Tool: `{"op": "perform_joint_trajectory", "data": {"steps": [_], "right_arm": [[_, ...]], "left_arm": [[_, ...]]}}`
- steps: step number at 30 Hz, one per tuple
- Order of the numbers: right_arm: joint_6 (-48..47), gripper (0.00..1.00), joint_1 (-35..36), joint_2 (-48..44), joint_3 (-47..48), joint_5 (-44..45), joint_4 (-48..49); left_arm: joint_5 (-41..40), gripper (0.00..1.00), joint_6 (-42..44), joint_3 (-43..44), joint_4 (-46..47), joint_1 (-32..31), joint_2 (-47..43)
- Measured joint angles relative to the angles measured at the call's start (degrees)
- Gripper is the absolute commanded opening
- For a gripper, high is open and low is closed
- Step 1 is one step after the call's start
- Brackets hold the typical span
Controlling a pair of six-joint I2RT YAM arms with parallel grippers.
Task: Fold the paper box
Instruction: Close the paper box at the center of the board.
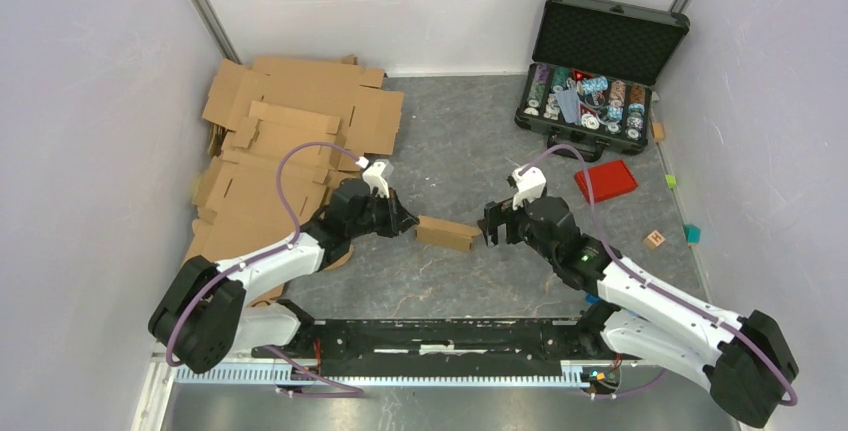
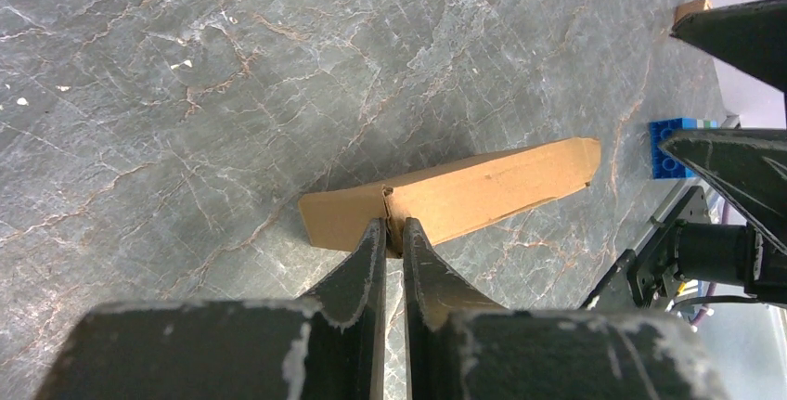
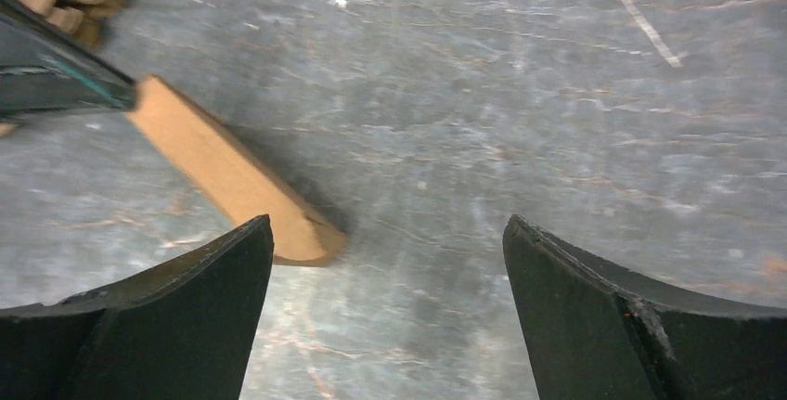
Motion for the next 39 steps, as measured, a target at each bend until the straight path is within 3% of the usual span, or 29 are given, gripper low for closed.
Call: {"op": "perform_joint_trajectory", "data": {"steps": [6, 13, 16, 27, 39], "right_arm": [[12.74, 0.93, -0.04, -0.83, -4.28, -5.79, 7.58], [22.88, 0.79, -0.02, 1.51, -7.39, -8.33, 13.00], [26.05, 0.69, -0.02, 2.64, -8.83, -9.44, 15.23], [33.24, 0.51, -0.02, 7.52, -11.15, -10.71, 19.82], [34.18, 0.52, -0.44, 8.94, -11.15, -11.32, 21.31]], "left_arm": [[0.26, 0.11, 0.13, 0.00, -0.04, 0.00, 0.00], [0.50, 0.12, 0.15, 0.00, -0.13, 0.00, 0.00], [0.52, 0.12, 0.15, 0.00, -0.13, -0.02, 0.00], [0.83, 0.13, 0.15, -0.28, 0.13, -0.07, -0.13], [0.85, 0.14, 0.15, -0.61, 0.50, -0.11, -0.31]]}}
